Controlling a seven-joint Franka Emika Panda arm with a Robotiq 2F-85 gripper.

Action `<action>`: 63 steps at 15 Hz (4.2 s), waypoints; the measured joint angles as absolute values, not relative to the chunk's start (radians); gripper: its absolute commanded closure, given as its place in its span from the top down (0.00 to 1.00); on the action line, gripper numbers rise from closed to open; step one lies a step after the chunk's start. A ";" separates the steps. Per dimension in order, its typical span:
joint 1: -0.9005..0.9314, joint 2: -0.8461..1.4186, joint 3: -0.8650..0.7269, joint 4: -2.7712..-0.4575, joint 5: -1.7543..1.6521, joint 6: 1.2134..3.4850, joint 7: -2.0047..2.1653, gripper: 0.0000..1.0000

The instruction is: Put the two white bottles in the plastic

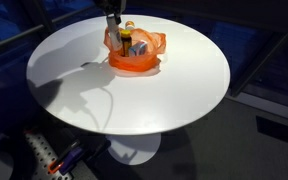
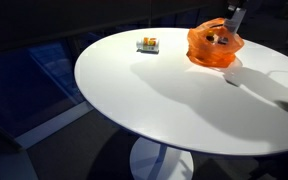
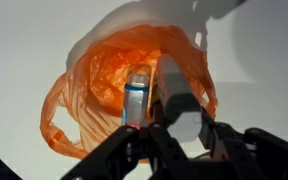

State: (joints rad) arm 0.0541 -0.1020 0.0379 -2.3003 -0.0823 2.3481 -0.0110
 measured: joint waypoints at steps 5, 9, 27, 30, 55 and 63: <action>0.053 -0.101 0.034 -2.331 -0.063 2.397 -0.086 0.12; 0.053 -0.095 0.029 -2.362 -0.005 2.451 -0.163 0.12; 0.048 -0.028 0.013 -2.382 0.054 2.495 -0.242 0.98; 0.049 -0.043 0.016 -2.381 0.054 2.495 -0.243 1.00; 0.094 0.163 0.081 -1.962 -0.135 2.244 0.021 1.00; 0.123 0.360 0.089 -1.754 -0.135 2.232 -0.009 1.00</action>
State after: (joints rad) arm 0.1235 0.3598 0.0889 -1.7539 -0.1346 2.2317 -0.0094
